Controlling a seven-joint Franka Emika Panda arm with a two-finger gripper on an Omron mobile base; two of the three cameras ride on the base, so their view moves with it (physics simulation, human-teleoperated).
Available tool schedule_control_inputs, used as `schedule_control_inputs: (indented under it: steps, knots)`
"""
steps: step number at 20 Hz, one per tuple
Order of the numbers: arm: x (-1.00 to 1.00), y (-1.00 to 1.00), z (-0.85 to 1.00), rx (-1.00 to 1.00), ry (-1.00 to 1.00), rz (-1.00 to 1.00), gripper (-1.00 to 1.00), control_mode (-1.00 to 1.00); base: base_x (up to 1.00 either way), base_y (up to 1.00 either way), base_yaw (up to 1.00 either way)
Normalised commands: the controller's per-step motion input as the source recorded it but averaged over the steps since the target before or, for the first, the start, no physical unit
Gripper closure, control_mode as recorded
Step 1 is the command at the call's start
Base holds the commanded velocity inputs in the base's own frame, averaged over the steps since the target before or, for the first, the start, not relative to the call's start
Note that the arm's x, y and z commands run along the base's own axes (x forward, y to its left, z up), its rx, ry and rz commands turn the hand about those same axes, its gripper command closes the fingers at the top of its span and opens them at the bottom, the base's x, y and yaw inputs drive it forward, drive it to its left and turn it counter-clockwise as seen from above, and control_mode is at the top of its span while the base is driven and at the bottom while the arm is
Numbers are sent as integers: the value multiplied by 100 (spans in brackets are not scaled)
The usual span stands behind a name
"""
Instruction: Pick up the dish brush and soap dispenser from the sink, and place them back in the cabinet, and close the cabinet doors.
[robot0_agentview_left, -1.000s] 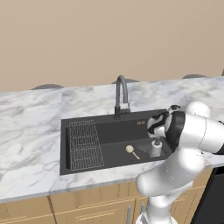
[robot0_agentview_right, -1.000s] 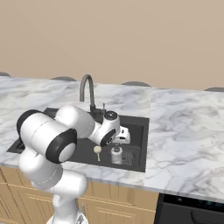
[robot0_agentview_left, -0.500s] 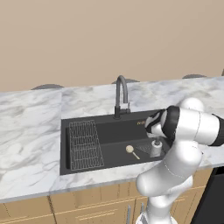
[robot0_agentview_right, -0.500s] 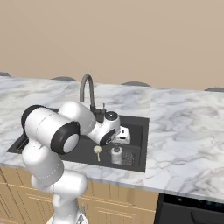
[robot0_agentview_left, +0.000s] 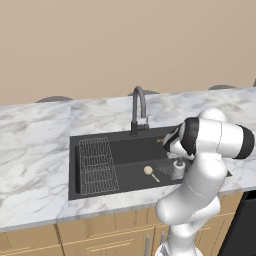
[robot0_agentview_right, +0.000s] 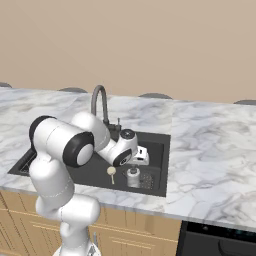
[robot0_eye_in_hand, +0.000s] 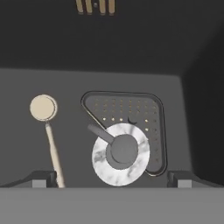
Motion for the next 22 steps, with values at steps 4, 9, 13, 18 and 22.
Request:
schedule_control_inputs:
  steps: [4,9,13,18,22]
  knots:
    - [11,-3,-12,0,0,0,-100,-100,0,0,0]
    - [13,-7,-9,0,0,0,-100,-100,0,0,0]
    - [10,-5,-8,0,0,0,-100,-100,0,0,0]
    - [1,0,-14,0,0,0,-100,-100,0,0,0]
    - [0,0,-13,0,1,0,-100,-100,0,0,0]
